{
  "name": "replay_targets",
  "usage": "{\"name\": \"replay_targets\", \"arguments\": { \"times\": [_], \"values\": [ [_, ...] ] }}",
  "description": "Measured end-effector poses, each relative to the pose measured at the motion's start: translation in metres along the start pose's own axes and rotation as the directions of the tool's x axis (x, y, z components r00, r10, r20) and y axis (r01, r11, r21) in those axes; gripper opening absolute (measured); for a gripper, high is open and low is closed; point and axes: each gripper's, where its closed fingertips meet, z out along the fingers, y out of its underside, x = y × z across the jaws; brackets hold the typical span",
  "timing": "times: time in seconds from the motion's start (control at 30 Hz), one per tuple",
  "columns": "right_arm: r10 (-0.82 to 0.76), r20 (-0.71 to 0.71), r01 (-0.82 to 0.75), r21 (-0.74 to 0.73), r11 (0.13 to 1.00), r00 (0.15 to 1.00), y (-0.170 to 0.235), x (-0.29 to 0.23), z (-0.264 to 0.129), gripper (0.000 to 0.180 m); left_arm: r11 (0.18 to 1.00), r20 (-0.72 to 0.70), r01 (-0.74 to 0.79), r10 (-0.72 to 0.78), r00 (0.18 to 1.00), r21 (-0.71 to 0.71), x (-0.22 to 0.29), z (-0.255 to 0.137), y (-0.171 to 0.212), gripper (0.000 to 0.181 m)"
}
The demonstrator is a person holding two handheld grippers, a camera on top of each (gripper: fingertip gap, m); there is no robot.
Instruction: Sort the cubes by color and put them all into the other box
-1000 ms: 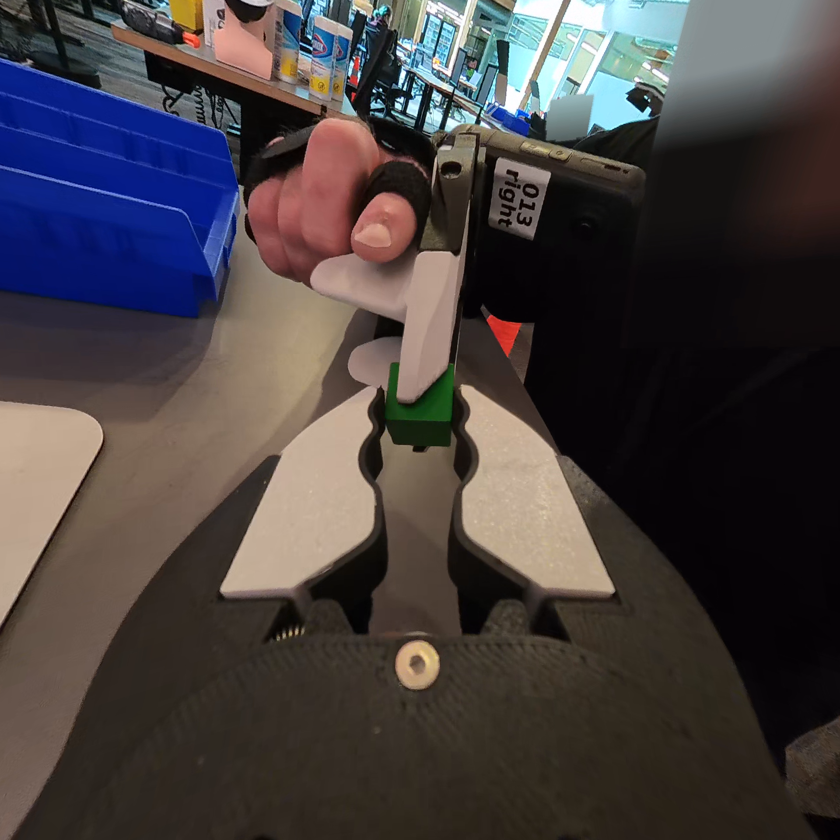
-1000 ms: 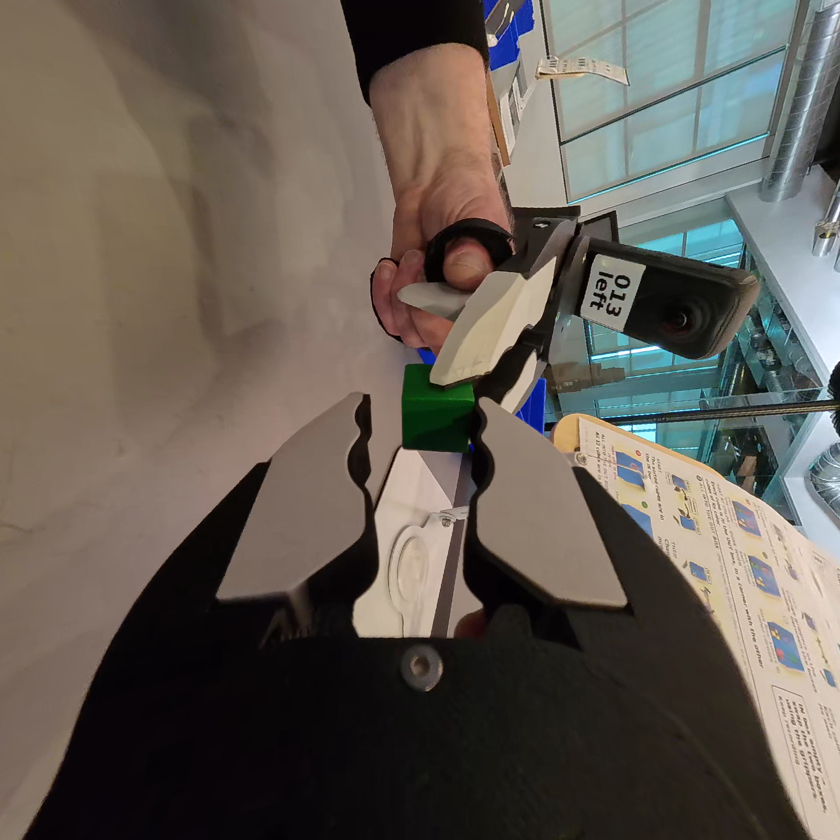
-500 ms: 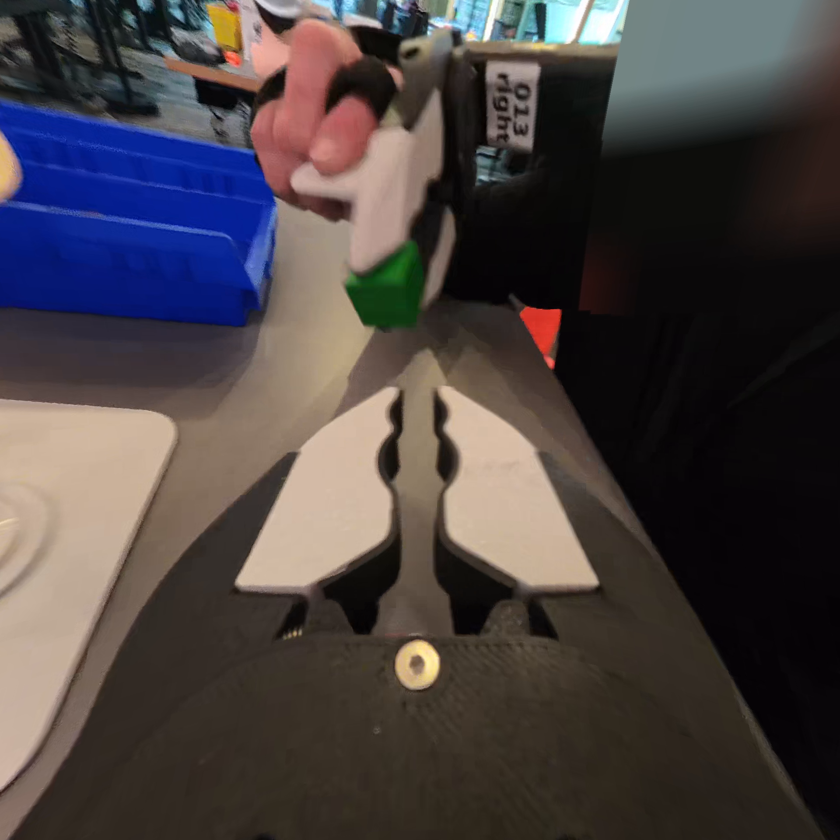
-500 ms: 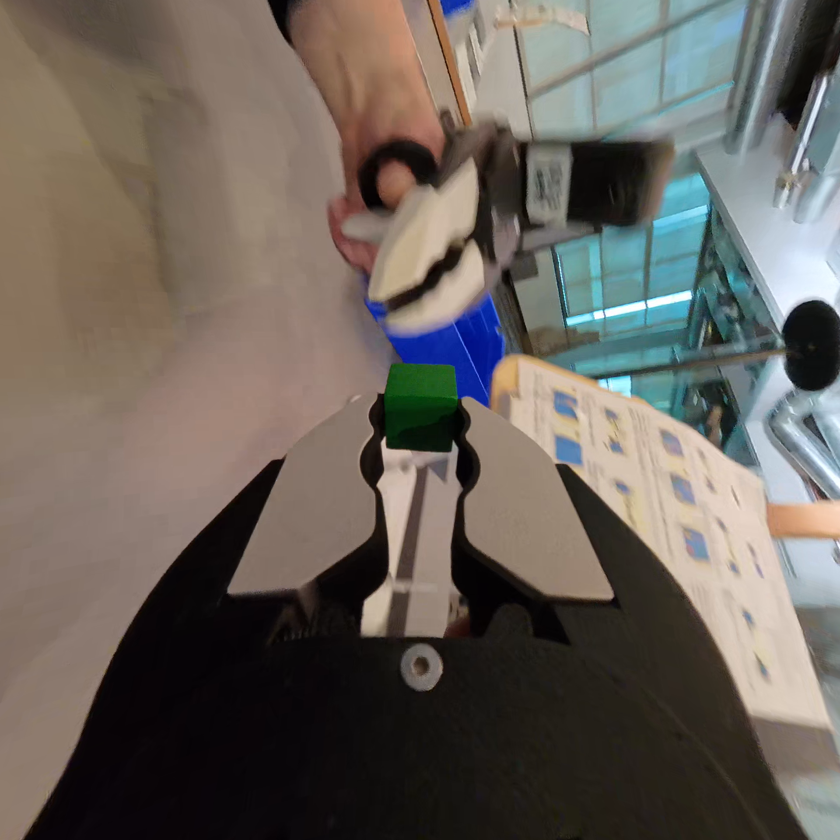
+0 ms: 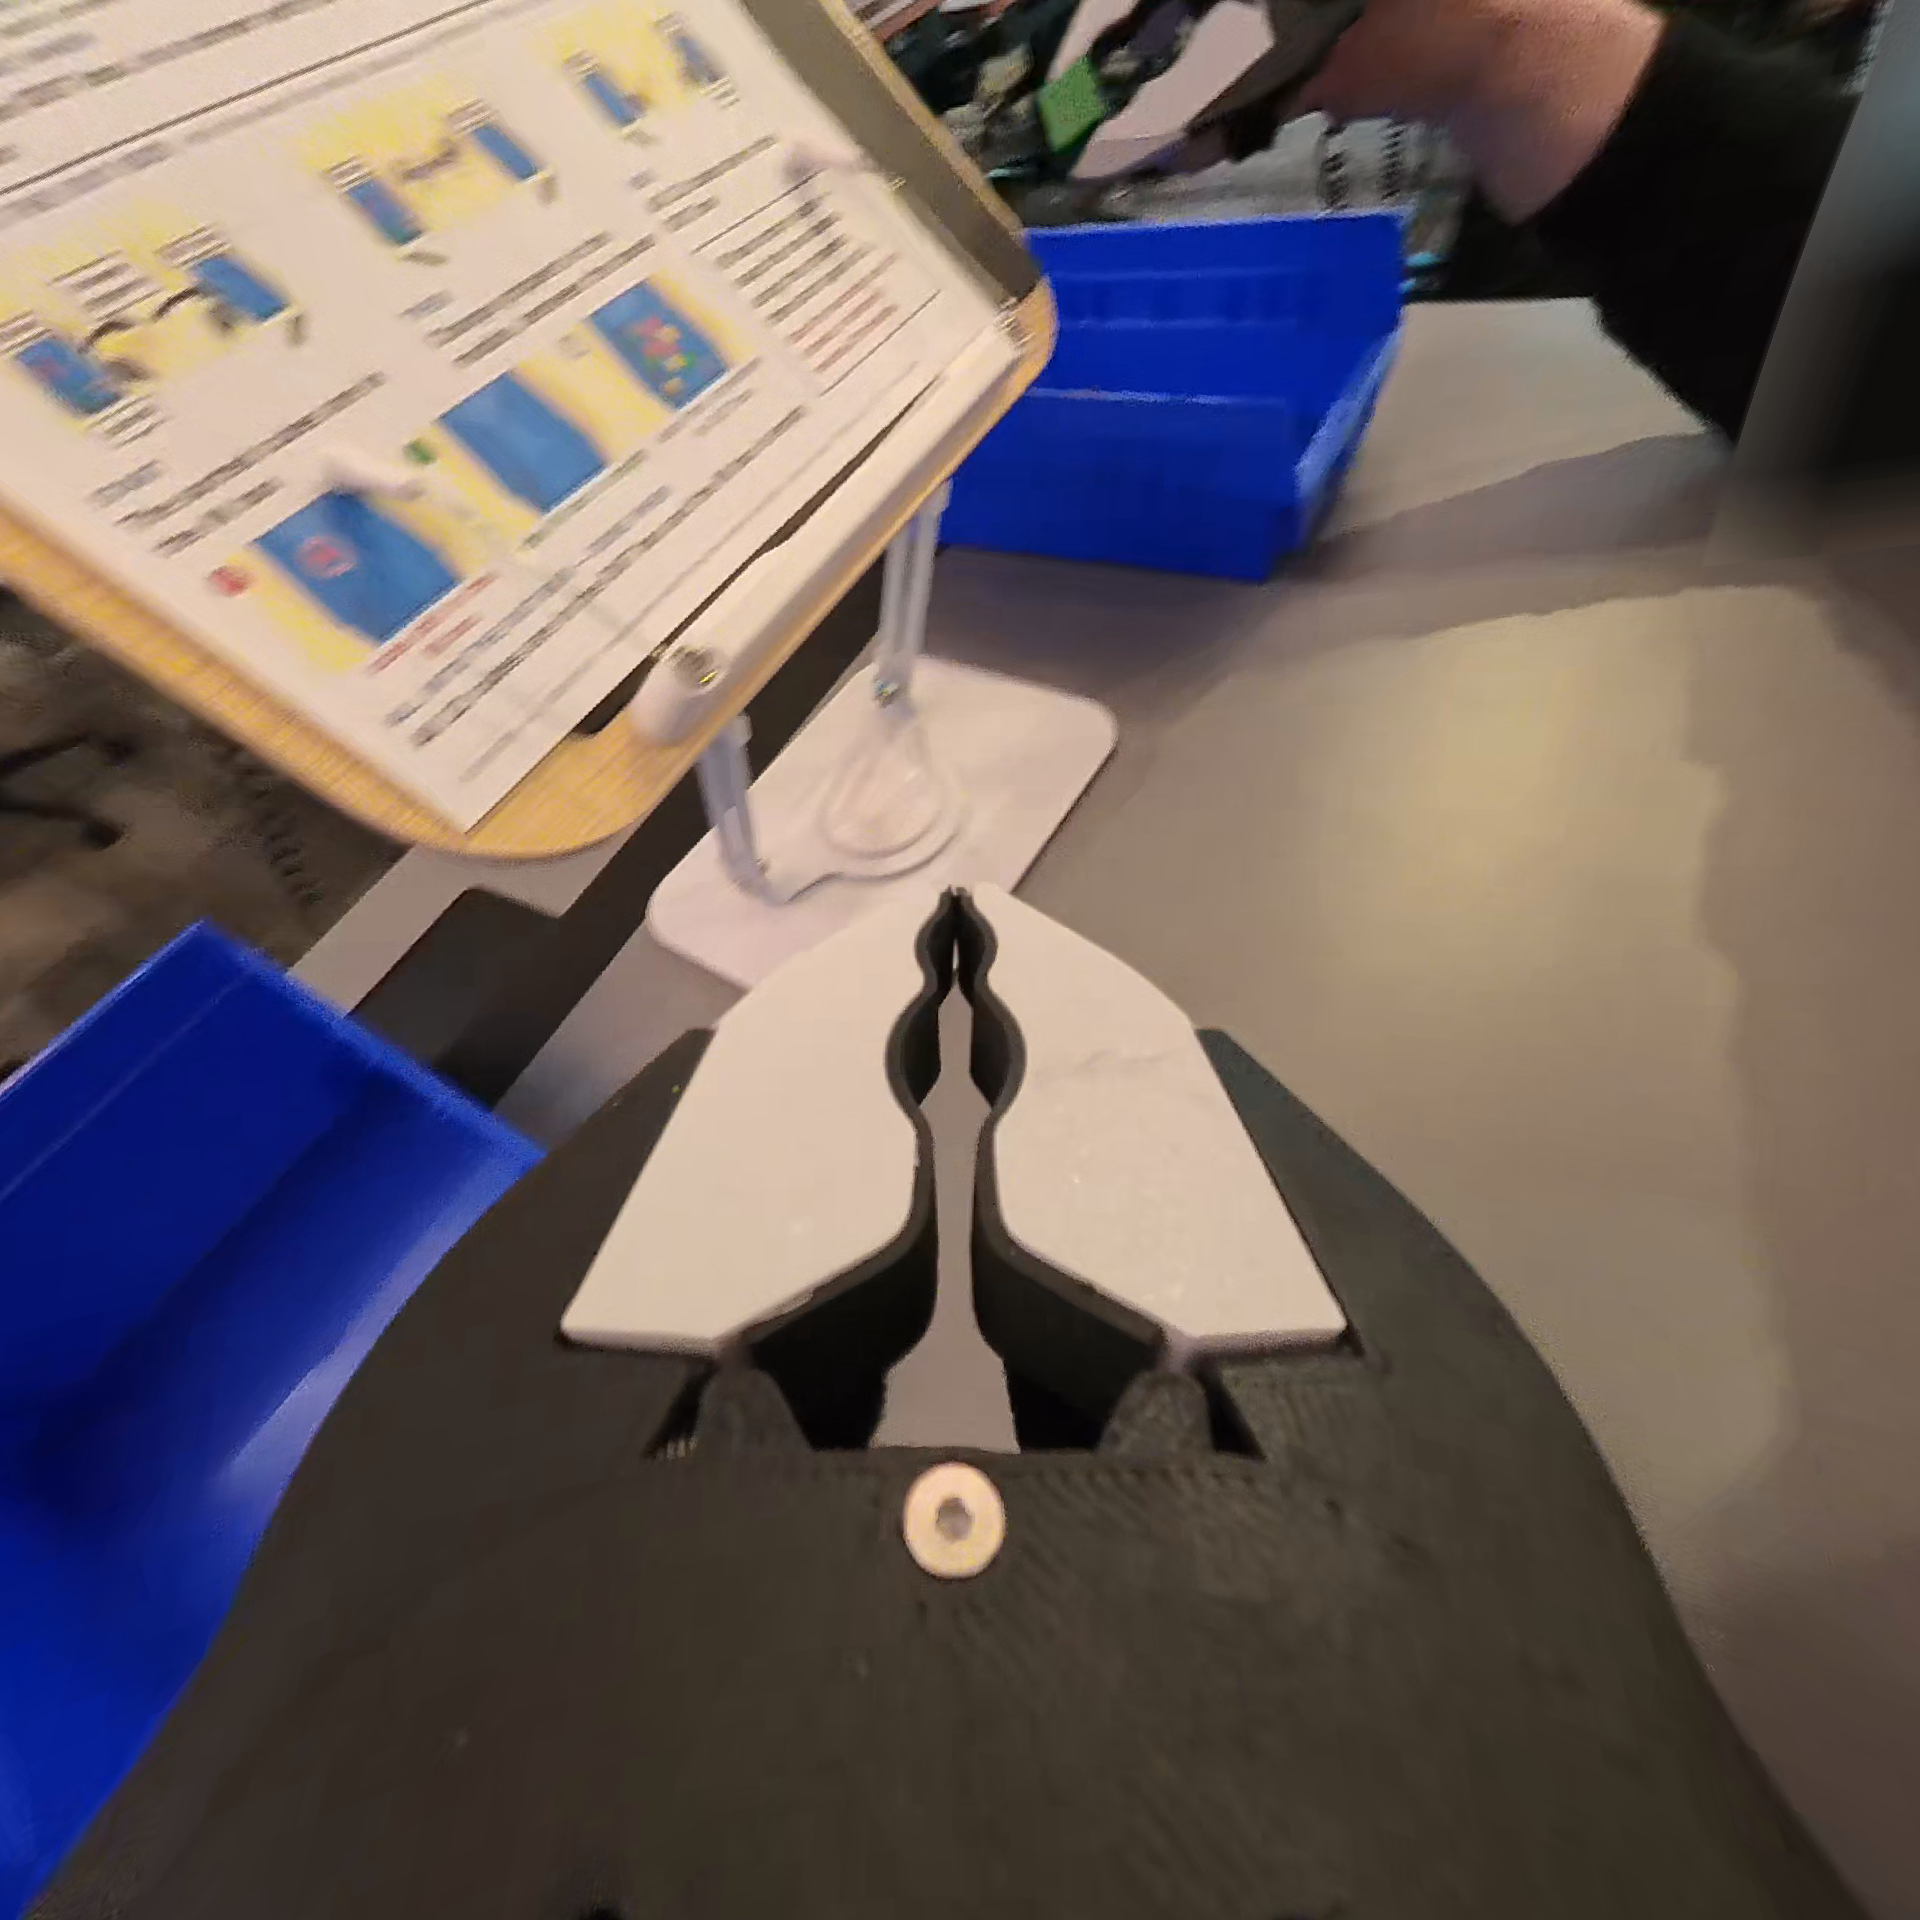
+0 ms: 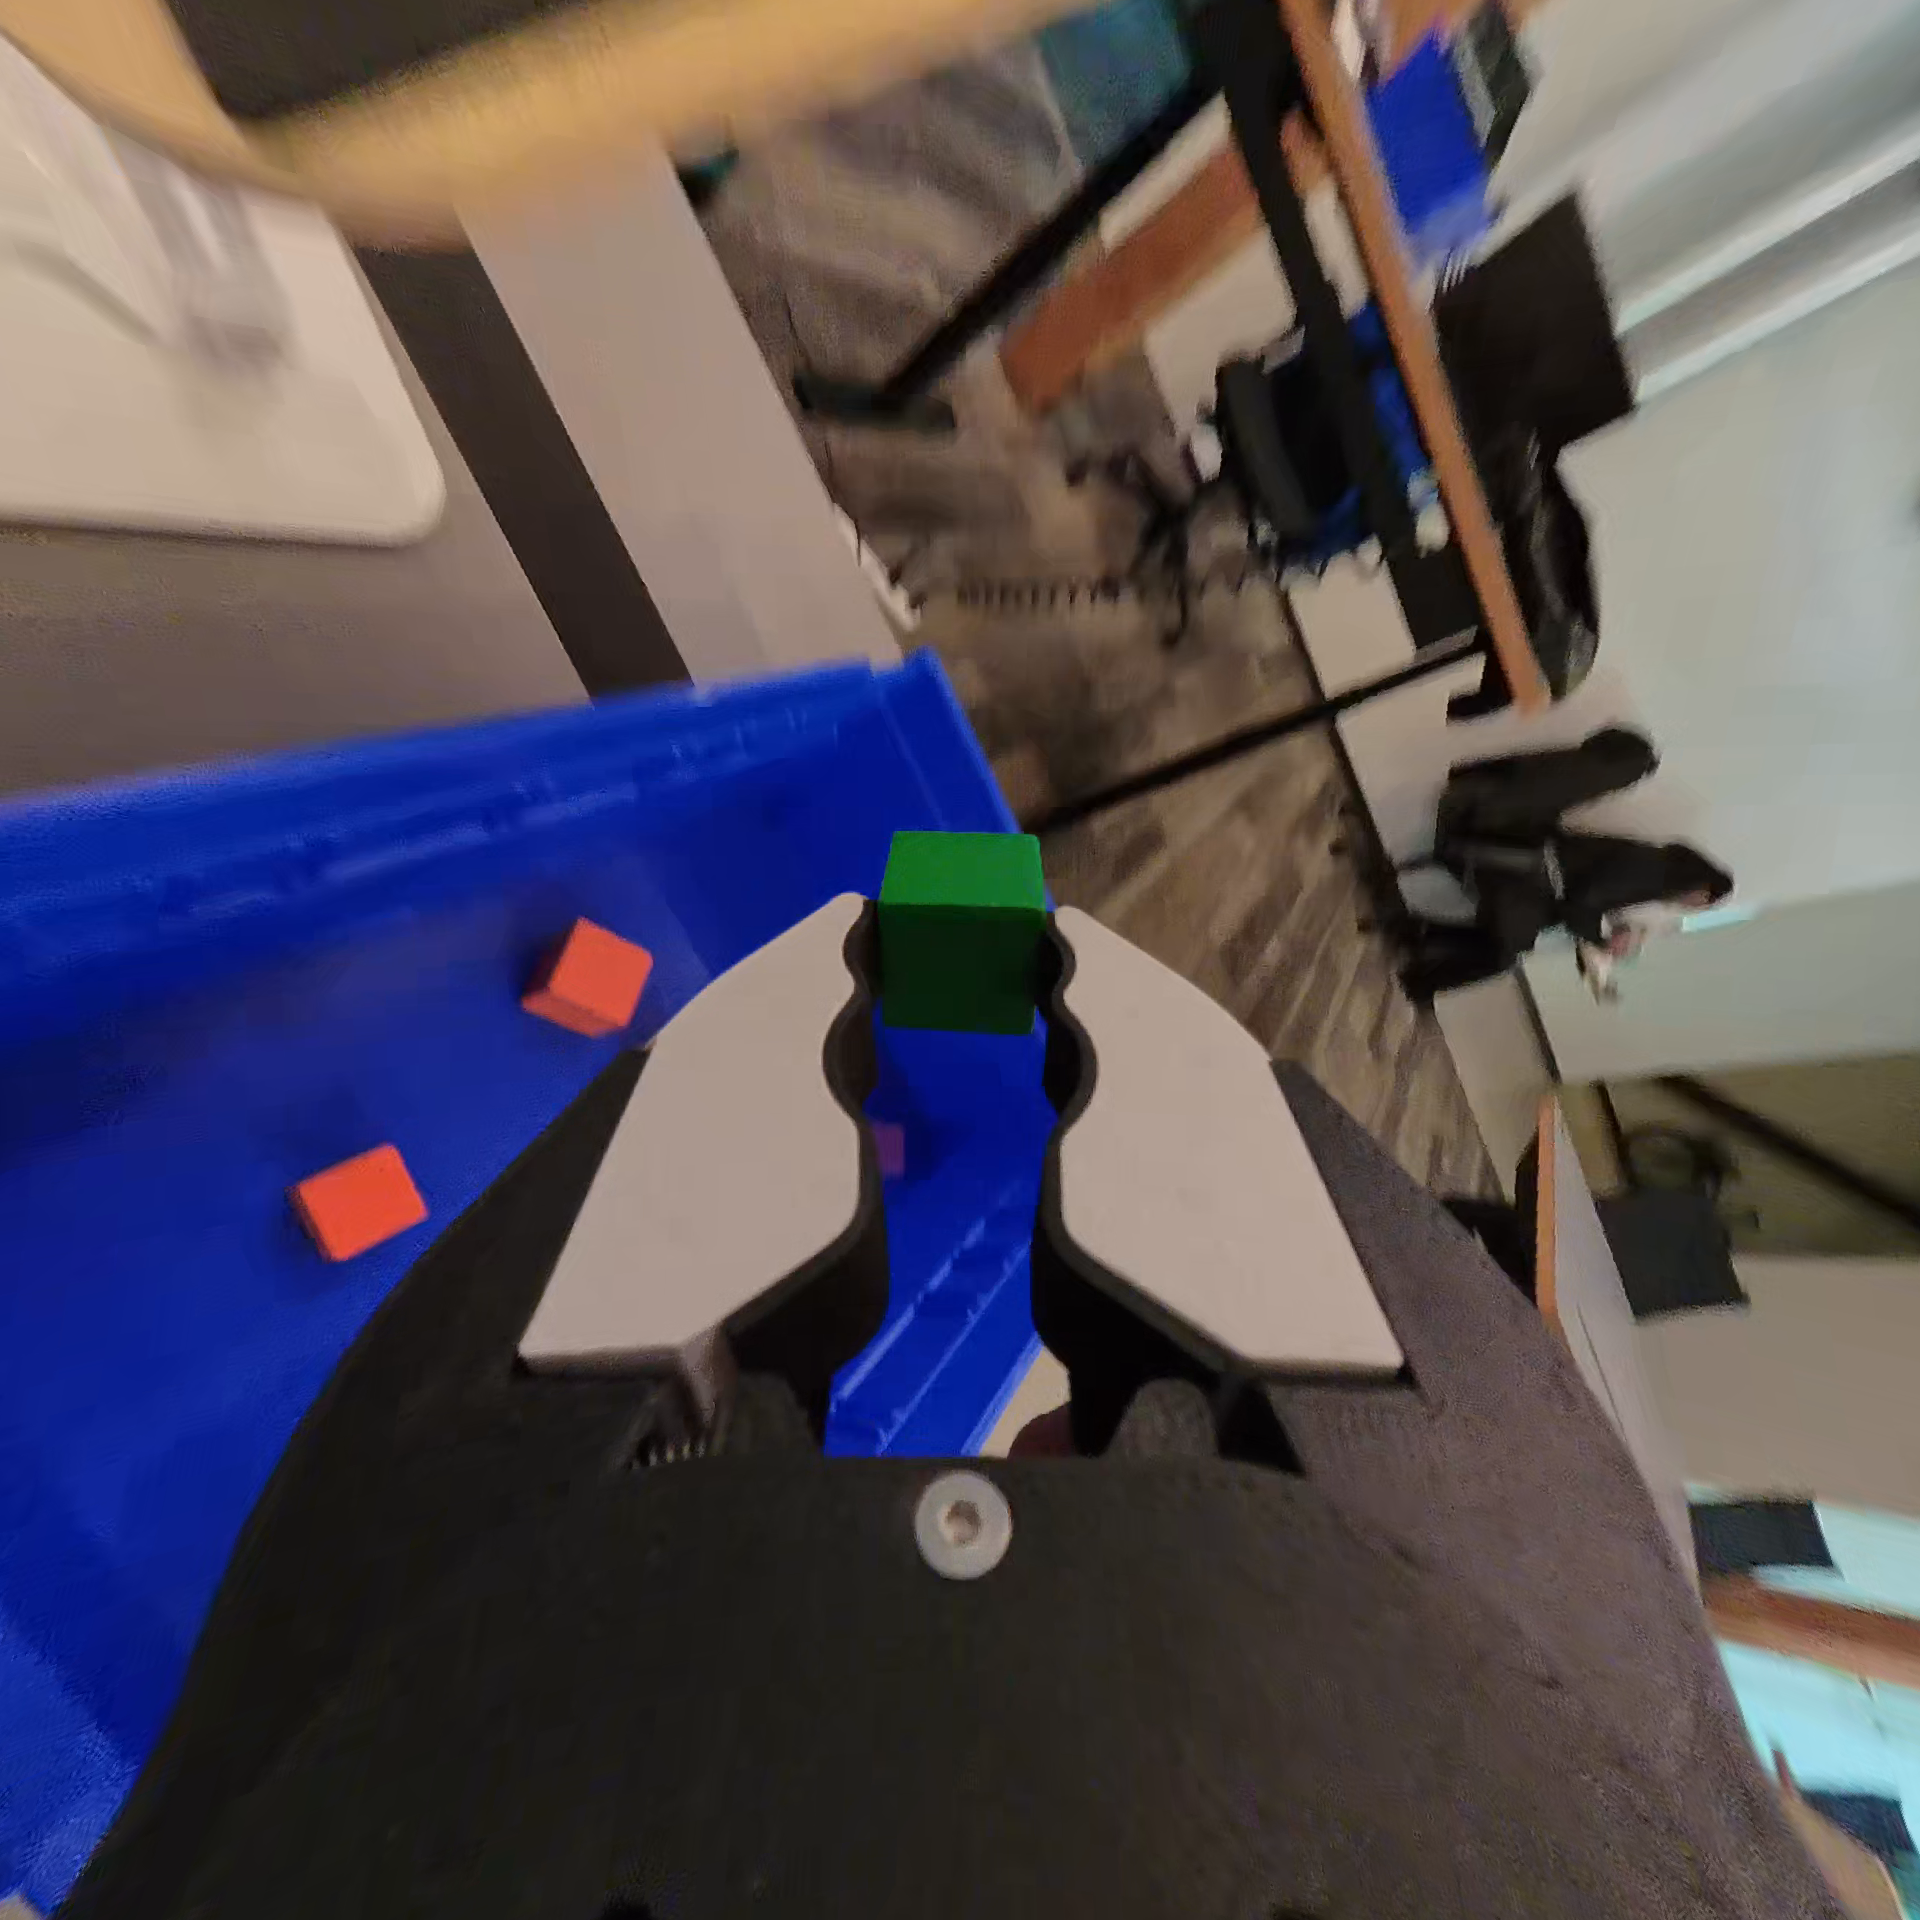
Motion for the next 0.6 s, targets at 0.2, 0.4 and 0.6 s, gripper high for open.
{"name": "replay_targets", "arguments": {
  "times": [0.2,0.4,0.6],
  "values": [
    [0.048,0.085,-0.018,-0.315,0.949,0.995,0.07,-0.024,0.039,0.029,0.994,0.194,0.066,-0.049,0.98,-0.084,-0.047,-0.027,0.037,0.0],
    [0.119,0.098,-0.059,-0.473,0.879,0.988,0.105,-0.036,0.049,0.044,0.972,0.265,0.172,-0.125,0.956,-0.161,-0.074,-0.039,0.074,0.0],
    [0.145,0.075,-0.095,-0.458,0.884,0.987,0.1,-0.033,0.05,0.058,0.925,0.358,0.256,-0.146,0.922,-0.282,-0.098,-0.049,0.106,0.018]
  ]
}}
